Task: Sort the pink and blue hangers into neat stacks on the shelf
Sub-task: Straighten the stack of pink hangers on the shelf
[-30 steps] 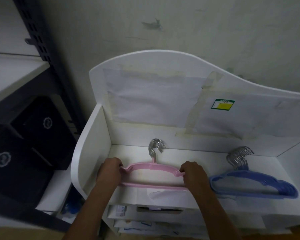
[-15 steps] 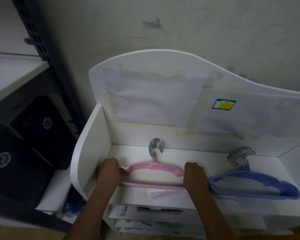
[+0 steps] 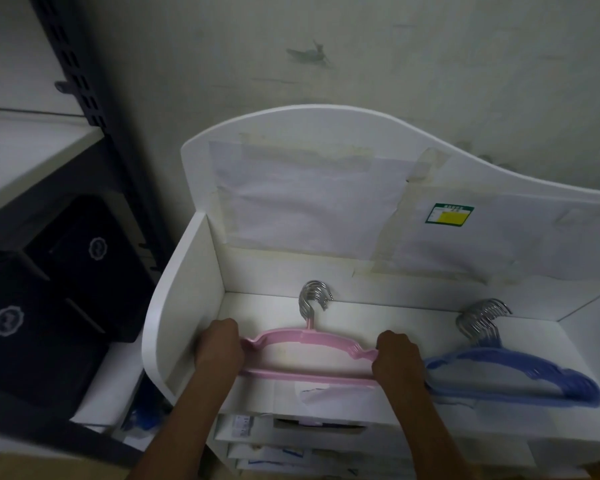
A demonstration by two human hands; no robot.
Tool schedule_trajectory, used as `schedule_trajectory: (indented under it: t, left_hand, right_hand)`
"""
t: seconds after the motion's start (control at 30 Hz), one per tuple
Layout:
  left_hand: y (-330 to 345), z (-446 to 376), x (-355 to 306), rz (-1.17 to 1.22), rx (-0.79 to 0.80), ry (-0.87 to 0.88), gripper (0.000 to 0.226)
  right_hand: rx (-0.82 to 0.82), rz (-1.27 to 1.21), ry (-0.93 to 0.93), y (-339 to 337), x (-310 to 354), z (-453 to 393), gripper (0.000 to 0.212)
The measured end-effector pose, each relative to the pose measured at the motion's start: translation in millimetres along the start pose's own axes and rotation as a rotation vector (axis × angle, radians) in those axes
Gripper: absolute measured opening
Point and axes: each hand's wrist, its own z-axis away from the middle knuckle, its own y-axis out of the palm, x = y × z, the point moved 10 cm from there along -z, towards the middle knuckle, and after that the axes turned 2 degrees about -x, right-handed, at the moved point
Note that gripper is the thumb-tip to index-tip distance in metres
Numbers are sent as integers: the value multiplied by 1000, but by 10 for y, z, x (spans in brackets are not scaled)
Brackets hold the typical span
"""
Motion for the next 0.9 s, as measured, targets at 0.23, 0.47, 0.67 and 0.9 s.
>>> schedule_trajectory:
  t: [0.23,0.47,0.67,0.9]
  left_hand:
    - [19,1,23,3,-11,21,20]
    - [12,-23,-290,154,16,276,23]
    - [-32,49,-747,72,-61,418,20]
    - [-10,38,-799,-67,-148,397,19]
  right_hand:
    - [36,12,-35,33,35,-54,13]
    - [93,-153,-255,46,327,19,30]
    - [-30,-46,-397,27,779,33,23]
    - [-23,19,-389,28,820,-63,23]
